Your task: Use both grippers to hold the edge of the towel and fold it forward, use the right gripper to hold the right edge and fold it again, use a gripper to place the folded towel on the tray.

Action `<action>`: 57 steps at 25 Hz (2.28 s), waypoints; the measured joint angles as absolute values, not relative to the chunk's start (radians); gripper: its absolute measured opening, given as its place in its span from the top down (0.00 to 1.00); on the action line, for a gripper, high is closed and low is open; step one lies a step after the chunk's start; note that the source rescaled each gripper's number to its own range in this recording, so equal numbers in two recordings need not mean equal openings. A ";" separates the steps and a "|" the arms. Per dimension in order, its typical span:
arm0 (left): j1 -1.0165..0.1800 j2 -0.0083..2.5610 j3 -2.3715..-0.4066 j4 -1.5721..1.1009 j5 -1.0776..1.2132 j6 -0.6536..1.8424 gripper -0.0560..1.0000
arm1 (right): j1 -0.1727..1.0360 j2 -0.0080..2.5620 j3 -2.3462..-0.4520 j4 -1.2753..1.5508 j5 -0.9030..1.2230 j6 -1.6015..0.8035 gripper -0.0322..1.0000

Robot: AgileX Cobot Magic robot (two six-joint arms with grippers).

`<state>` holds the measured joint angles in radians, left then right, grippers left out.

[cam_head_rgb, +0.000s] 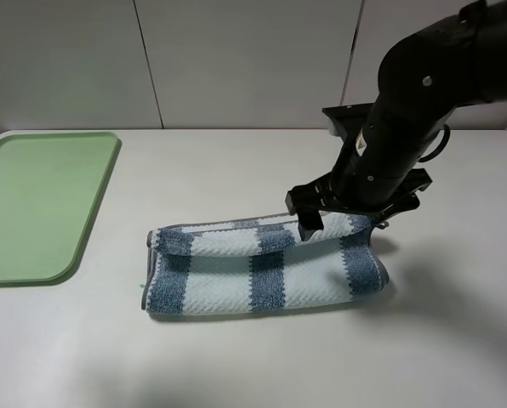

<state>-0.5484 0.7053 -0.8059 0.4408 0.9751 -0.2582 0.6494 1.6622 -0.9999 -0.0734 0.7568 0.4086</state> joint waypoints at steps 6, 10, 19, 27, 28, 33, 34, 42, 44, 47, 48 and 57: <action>-0.548 0.600 -0.806 0.442 1.052 -0.287 0.07 | 0.646 1.741 -1.000 -0.104 0.702 0.457 0.00; -0.548 0.541 -0.806 0.442 1.103 -0.290 0.07 | 0.609 1.775 -1.000 -0.114 0.687 0.478 0.00; -0.548 0.482 -0.806 0.442 1.157 -0.294 0.07 | 0.516 1.800 -1.000 -0.122 0.635 0.451 0.00; -0.548 0.482 -0.806 0.442 1.160 -0.294 0.07 | 0.516 1.794 -1.000 -0.121 0.668 0.394 0.00; -0.548 0.482 -0.806 0.442 1.160 -0.294 0.07 | 0.516 1.784 -1.000 -0.121 0.678 0.387 0.00; -0.548 0.482 -0.806 0.442 1.160 -0.294 0.07 | 0.516 1.701 -1.001 -0.098 0.738 0.352 0.00; -0.548 0.482 -0.806 0.442 1.160 -0.294 0.07 | 0.516 1.691 -1.001 -0.083 0.769 0.340 0.00; -0.548 0.482 -0.806 0.442 1.160 -0.307 0.07 | 0.534 1.742 -1.000 0.108 0.767 0.243 0.00; -0.548 0.482 -0.806 0.442 1.160 -0.309 0.07 | 0.541 1.765 -1.000 0.116 0.761 0.236 0.00; -0.548 0.482 -0.806 0.442 1.160 -0.309 0.07 | 0.541 1.799 -1.008 0.116 0.738 0.232 0.00; -0.548 0.482 -0.806 0.442 1.160 -0.309 0.07 | 0.541 1.808 -1.019 0.112 0.729 0.230 0.00; -0.548 0.482 -0.806 0.442 1.160 -0.309 0.07 | 0.541 1.938 -1.217 0.028 0.715 0.230 0.00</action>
